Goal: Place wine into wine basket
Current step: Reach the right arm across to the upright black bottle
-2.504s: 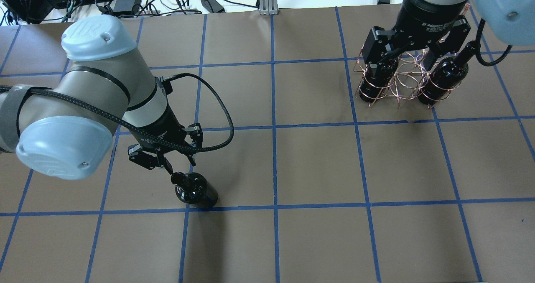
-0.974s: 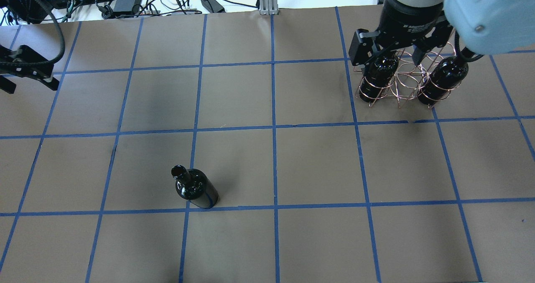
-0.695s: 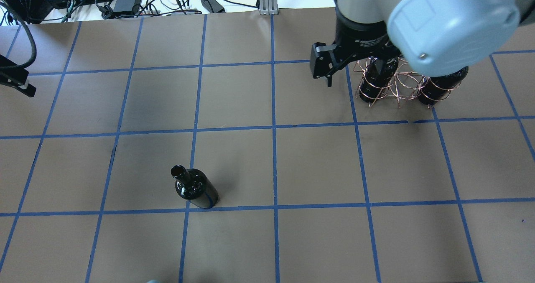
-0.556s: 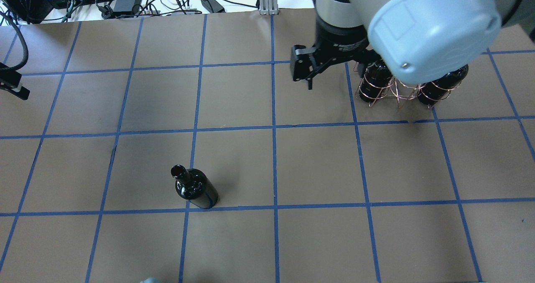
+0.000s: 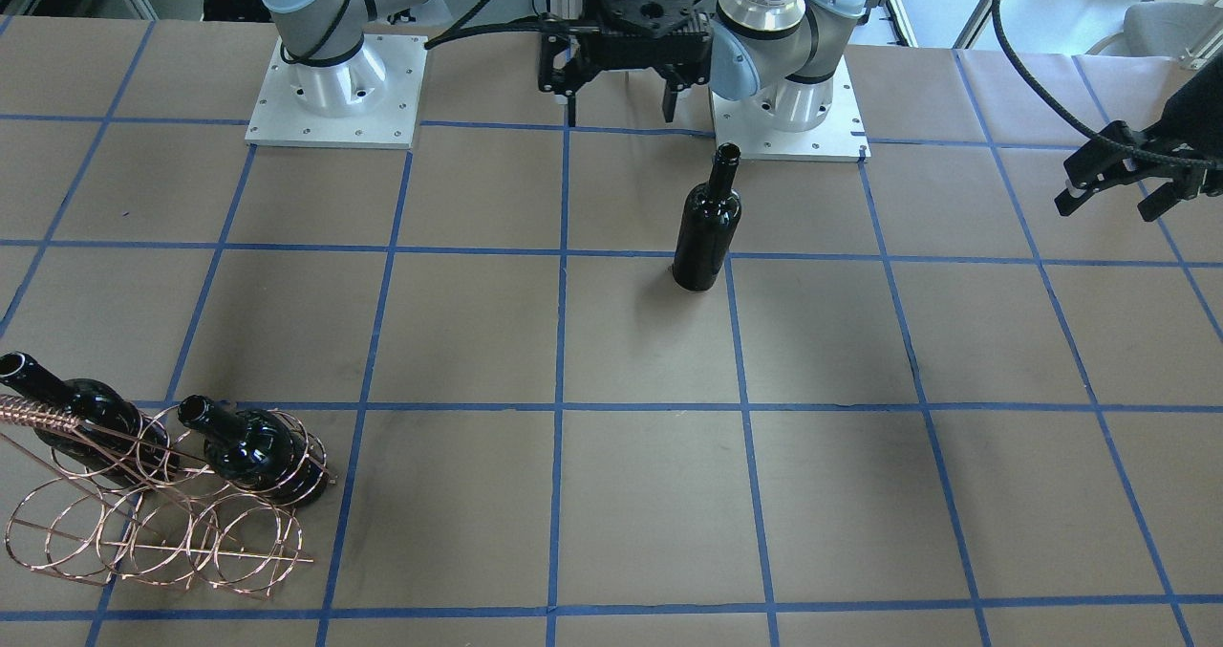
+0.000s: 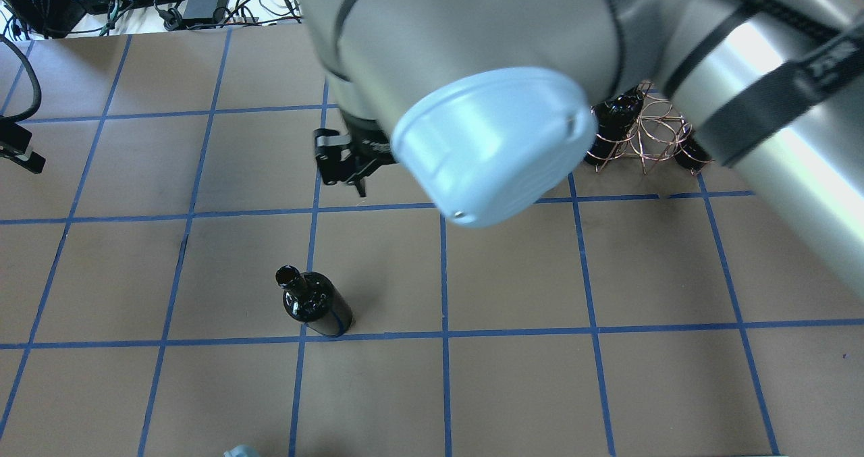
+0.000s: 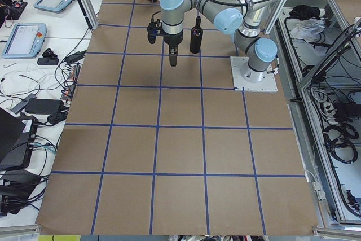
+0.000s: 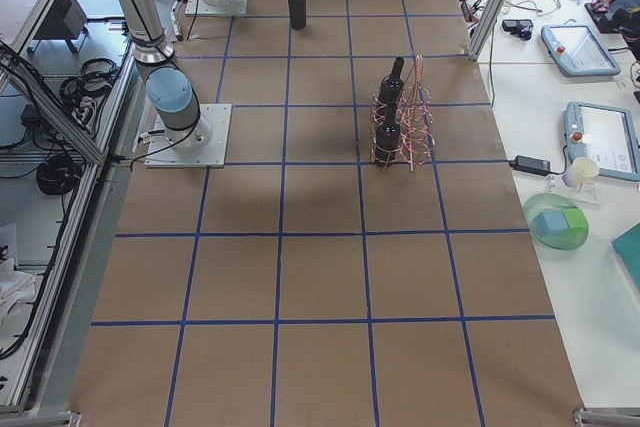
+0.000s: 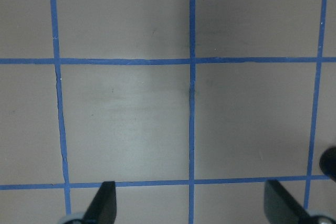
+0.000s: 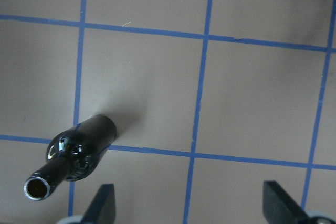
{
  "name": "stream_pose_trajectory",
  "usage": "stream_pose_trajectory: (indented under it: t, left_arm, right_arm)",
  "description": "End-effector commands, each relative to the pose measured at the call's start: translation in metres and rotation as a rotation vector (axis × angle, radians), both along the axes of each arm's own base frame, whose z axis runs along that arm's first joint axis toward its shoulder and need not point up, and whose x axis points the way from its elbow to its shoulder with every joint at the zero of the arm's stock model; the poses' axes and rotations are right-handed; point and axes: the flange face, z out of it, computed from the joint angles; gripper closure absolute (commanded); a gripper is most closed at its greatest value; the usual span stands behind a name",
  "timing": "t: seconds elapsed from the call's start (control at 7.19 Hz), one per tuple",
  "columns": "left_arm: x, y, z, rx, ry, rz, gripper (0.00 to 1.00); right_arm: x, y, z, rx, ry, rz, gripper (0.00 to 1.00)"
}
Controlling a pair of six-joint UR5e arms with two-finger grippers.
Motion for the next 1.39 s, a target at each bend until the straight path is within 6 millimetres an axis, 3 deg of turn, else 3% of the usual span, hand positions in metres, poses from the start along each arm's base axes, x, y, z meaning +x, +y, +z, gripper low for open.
stream_pose_trajectory:
  t: [0.0, 0.14, 0.42, 0.56, 0.97, 1.25]
  left_arm:
    - [-0.002, 0.000, 0.000, -0.001, 0.003, 0.004, 0.00]
    - [-0.006, -0.001, 0.004, -0.011, -0.002, 0.001, 0.00]
    - [-0.006, -0.001, 0.006, -0.011, -0.009, 0.001, 0.00]
    - [-0.005, -0.003, 0.007, -0.013, -0.011, 0.004, 0.00]
    - [-0.005, -0.002, 0.007, -0.012, -0.010, 0.002, 0.00]
    - [-0.005, -0.002, 0.007, -0.012, -0.010, 0.002, 0.00]
  right_arm:
    - [0.047, 0.029, -0.019, 0.026, 0.006, -0.003, 0.00]
    - [0.068, 0.042, -0.035, 0.032, 0.013, 0.002, 0.00]
    - [0.095, 0.037, -0.063, 0.018, -0.001, -0.012, 0.00]
    - [0.103, 0.039, -0.072, 0.021, 0.002, -0.002, 0.00]
    - [0.122, 0.018, -0.106, -0.010, -0.025, -0.003, 0.00]
    - [0.123, 0.018, -0.110, -0.007, -0.020, -0.003, 0.06]
